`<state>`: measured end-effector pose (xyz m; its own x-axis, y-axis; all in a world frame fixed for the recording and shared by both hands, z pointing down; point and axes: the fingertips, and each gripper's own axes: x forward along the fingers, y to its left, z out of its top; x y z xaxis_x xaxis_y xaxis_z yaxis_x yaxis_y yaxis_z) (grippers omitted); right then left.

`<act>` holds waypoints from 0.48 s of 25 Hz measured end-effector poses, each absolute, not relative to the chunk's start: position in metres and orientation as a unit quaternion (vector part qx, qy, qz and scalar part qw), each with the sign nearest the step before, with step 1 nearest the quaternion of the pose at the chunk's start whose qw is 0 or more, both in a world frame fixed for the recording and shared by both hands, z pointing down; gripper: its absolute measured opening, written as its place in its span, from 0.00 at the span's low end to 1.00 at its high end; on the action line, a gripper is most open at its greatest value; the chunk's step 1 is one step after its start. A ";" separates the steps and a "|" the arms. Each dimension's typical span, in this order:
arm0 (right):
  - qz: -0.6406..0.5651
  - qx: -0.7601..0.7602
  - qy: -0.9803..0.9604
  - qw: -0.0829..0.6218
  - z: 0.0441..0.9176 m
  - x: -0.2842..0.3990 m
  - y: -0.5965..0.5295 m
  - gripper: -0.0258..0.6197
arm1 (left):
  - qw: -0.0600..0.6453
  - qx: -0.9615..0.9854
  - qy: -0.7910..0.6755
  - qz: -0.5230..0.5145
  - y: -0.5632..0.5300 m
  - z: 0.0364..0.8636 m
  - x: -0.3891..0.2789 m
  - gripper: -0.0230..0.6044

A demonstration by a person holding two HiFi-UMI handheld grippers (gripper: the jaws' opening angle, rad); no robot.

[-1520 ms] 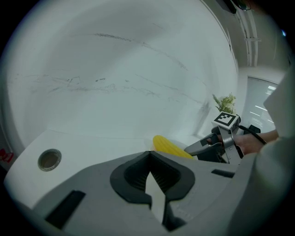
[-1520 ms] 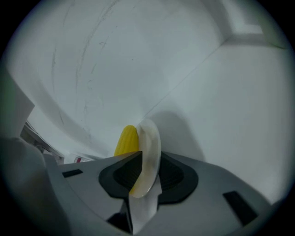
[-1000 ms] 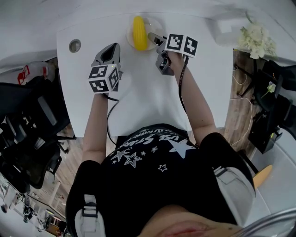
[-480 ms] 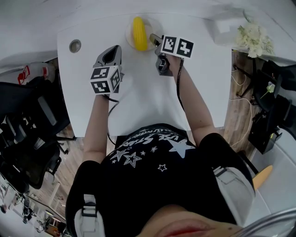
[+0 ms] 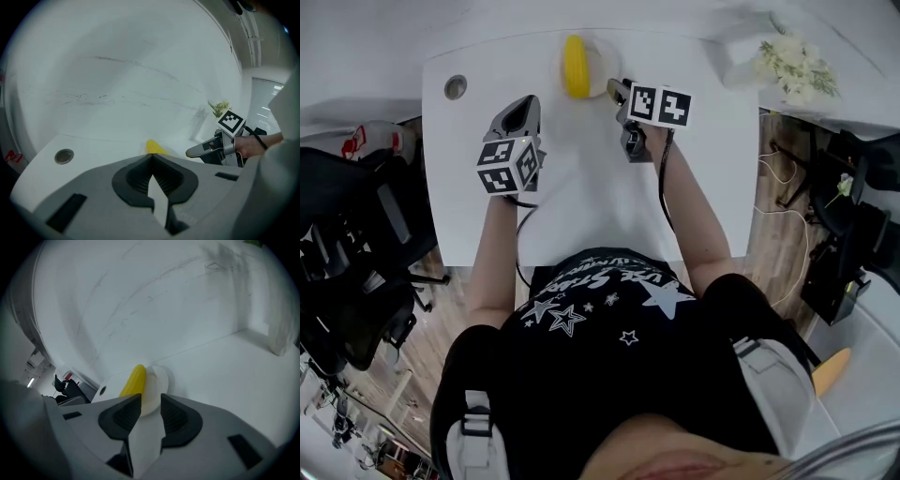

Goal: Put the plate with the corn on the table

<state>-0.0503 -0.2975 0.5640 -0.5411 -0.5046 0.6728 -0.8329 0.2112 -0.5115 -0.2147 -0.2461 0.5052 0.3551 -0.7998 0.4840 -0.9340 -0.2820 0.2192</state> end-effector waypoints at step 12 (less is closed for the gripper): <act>0.359 0.344 -0.841 0.215 0.515 -0.034 -0.232 0.06 | 0.218 0.747 -0.621 0.096 -0.158 0.460 -0.191 0.05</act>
<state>-0.0340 -0.2315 0.5153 -0.6718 -0.4234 0.6078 -0.7319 0.5057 -0.4567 -0.1906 -0.1582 0.4596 0.2094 -0.8861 0.4135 -0.9695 -0.1330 0.2059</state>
